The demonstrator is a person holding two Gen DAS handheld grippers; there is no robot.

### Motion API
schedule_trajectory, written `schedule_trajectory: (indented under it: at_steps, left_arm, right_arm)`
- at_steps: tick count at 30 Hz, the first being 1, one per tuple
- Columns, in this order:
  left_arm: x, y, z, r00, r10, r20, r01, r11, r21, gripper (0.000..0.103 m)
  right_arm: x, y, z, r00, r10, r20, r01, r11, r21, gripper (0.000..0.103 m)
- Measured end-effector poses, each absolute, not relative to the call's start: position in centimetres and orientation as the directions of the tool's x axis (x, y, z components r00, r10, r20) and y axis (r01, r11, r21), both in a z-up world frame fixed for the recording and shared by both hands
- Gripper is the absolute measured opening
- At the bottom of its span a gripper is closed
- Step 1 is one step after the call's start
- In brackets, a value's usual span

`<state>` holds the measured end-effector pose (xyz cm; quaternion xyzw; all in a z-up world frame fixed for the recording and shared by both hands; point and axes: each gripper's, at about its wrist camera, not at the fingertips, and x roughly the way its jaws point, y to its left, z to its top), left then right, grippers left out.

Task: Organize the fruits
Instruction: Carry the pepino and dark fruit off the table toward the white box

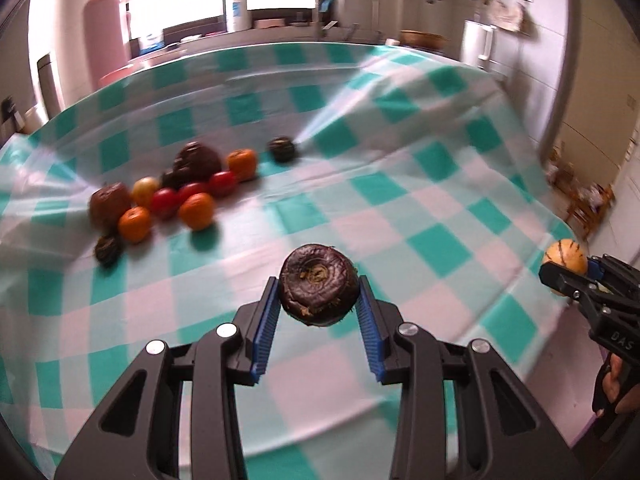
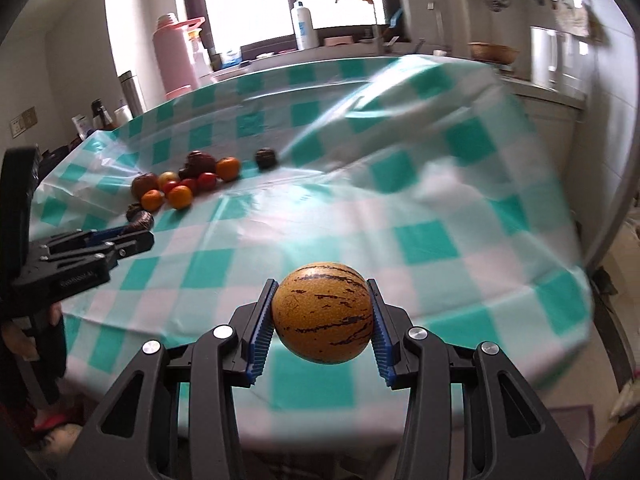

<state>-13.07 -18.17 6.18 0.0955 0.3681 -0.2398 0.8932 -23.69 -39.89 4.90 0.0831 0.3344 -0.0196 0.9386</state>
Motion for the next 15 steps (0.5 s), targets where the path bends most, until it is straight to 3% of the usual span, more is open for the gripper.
schedule_trajectory:
  at_steps: [15]
  left_arm:
    - [-20.9, -30.4, 5.4, 0.474, -0.469, -0.745, 0.749, 0.66, 0.06, 0.038]
  right_arm:
    - [-33.2, -50.2, -0.3, 0.691, -0.127, -0.712, 0.358, 0.916, 0.184, 0.042]
